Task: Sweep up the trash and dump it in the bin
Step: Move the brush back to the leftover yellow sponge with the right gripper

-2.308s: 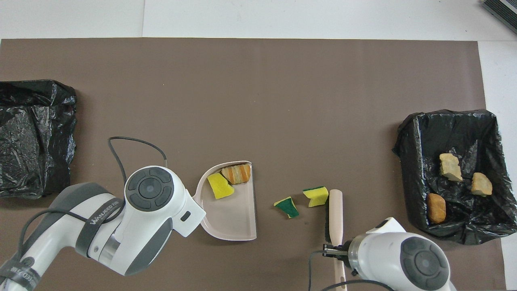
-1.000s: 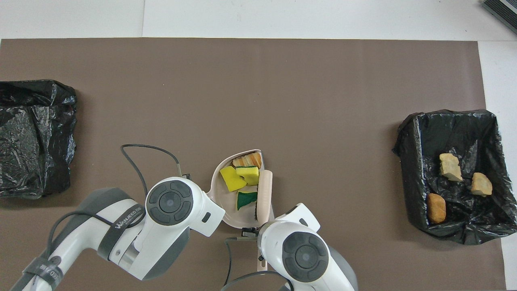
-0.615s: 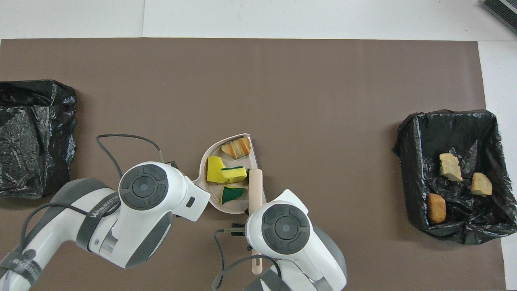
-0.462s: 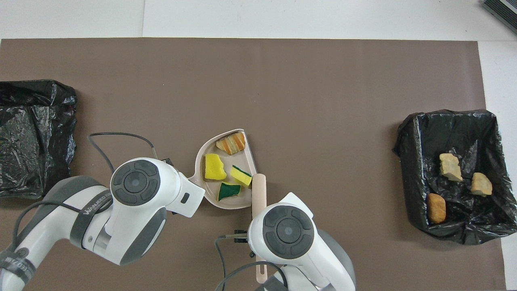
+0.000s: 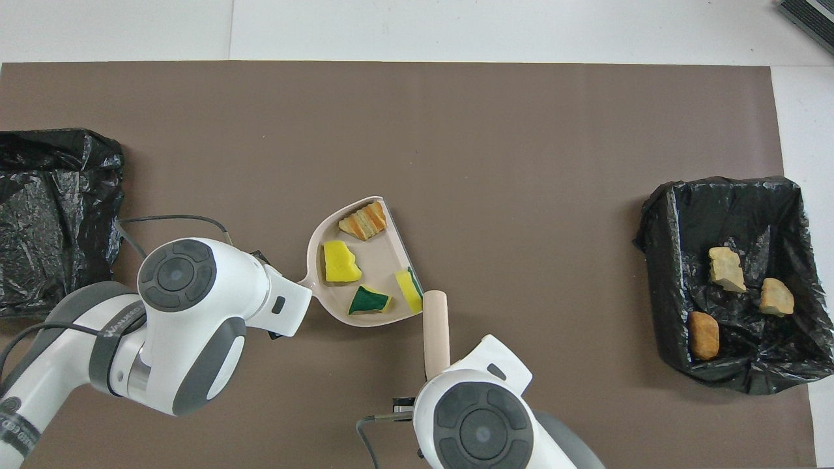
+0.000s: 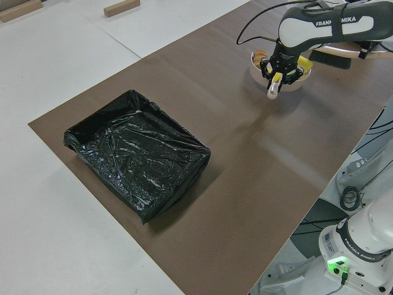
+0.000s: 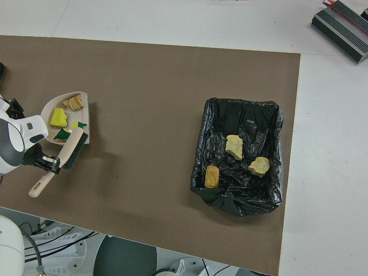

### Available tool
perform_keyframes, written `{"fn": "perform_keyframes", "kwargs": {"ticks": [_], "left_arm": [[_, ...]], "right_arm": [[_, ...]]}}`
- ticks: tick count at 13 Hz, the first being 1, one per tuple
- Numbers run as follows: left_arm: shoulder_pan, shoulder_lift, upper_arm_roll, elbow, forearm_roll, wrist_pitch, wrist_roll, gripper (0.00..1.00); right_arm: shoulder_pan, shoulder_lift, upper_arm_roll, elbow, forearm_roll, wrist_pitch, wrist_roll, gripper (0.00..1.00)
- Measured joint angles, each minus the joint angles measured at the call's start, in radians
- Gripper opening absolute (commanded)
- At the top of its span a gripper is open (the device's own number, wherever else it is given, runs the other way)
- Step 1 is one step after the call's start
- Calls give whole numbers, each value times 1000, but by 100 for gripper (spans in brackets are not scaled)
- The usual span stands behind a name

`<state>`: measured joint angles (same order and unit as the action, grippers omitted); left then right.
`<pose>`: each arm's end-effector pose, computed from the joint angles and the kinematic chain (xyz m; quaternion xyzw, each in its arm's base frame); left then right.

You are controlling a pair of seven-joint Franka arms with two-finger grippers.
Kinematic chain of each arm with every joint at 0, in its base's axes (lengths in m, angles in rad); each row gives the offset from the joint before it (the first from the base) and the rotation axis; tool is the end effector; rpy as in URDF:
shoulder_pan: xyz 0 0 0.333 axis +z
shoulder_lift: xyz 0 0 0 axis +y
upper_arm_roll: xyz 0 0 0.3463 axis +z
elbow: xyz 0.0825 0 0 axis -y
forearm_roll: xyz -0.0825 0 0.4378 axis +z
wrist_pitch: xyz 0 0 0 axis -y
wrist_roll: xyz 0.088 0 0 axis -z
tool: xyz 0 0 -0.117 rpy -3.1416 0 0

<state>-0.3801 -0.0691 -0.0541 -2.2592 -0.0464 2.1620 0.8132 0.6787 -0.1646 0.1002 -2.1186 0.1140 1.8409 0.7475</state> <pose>0.4957 -0.2324 0.3778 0.8192 -0.5731 -0.0106 0.0196 0.3733 0.3850 0.4747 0.9973 -0.0038 -0.0726 0.0061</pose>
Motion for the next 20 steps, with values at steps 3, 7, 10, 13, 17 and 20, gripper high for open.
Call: {"fn": "perform_keyframes", "kwargs": {"ticks": [3, 7, 10, 13, 17, 20], "left_arm": [[58, -1, 2, 1, -79, 0, 68, 0], [78, -2, 0, 1, -98, -4, 149, 0], [80, -3, 0, -2, -42, -28, 220, 0], [79, -3, -9, -23, -8, -38, 230, 0], [63, -2, -24, -36, -6, -38, 221, 0], [53, -2, -24, -37, -6, -36, 180, 0]], "right_arm": [[0, -5, 18, 11, -84, -79, 8, 0], [0, -13, 34, 15, -100, -75, 43, 0], [-15, -6, 29, 18, -149, -71, 41, 0], [-30, 28, 29, 82, -144, -61, 40, 0], [-30, 71, 34, 130, -81, 7, 35, 0], [-94, 93, 29, 115, -109, 2, -36, 0]]}}
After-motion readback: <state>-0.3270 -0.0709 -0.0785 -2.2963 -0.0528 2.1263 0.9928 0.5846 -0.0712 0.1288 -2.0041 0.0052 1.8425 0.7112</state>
